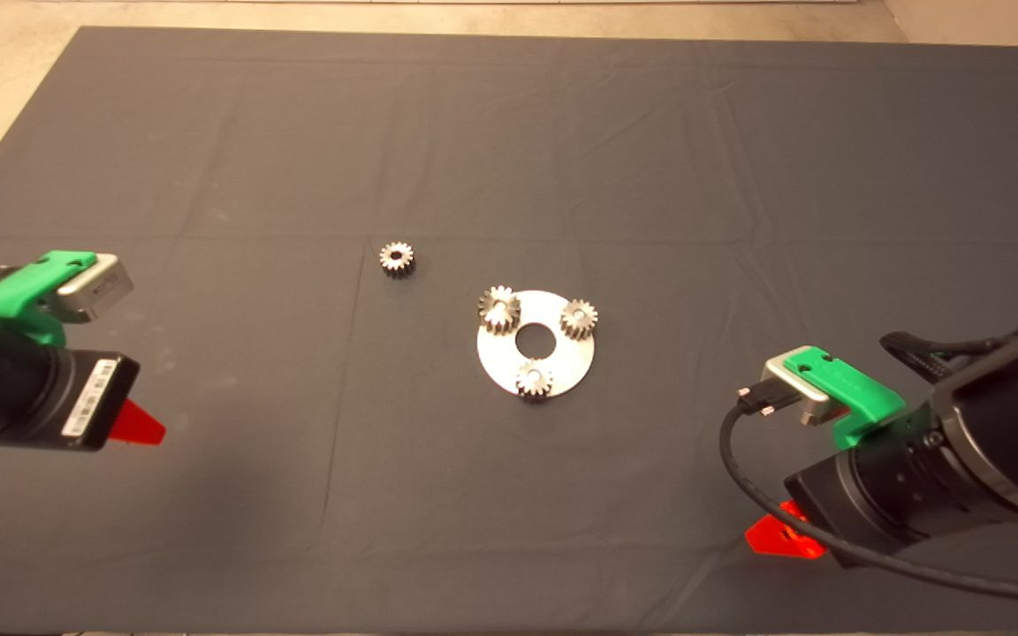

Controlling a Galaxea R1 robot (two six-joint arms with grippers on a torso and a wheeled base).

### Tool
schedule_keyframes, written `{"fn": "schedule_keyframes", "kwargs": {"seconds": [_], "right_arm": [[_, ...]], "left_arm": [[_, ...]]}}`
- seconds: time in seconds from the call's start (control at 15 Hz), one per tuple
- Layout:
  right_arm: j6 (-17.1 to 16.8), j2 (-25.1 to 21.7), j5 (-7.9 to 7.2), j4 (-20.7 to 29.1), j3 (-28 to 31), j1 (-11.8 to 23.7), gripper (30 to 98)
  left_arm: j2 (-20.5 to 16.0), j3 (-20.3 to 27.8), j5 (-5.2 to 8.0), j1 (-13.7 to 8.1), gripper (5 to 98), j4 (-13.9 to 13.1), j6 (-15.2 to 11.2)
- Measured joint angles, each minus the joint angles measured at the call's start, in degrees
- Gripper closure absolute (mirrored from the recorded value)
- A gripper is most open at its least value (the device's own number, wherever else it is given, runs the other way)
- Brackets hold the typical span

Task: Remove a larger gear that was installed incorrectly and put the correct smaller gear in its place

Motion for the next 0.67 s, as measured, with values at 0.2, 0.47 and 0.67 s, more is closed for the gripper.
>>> {"fn": "schedule_keyframes", "kwargs": {"seconds": [0.2,0.47,0.67], "right_arm": [[0.00,0.00,0.02,0.00,0.00,0.02,40.8],[-0.66,-0.50,0.16,0.00,-0.83,-1.22,40.8],[-3.17,-6.36,0.22,-0.07,-2.05,-4.11,40.8]], "left_arm": [[0.20,0.10,-0.01,0.00,64.1,0.00,-0.05],[4.46,-1.86,0.02,0.00,64.0,0.02,-0.09],[10.28,-6.25,0.02,0.00,64.0,0.12,0.09]]}}
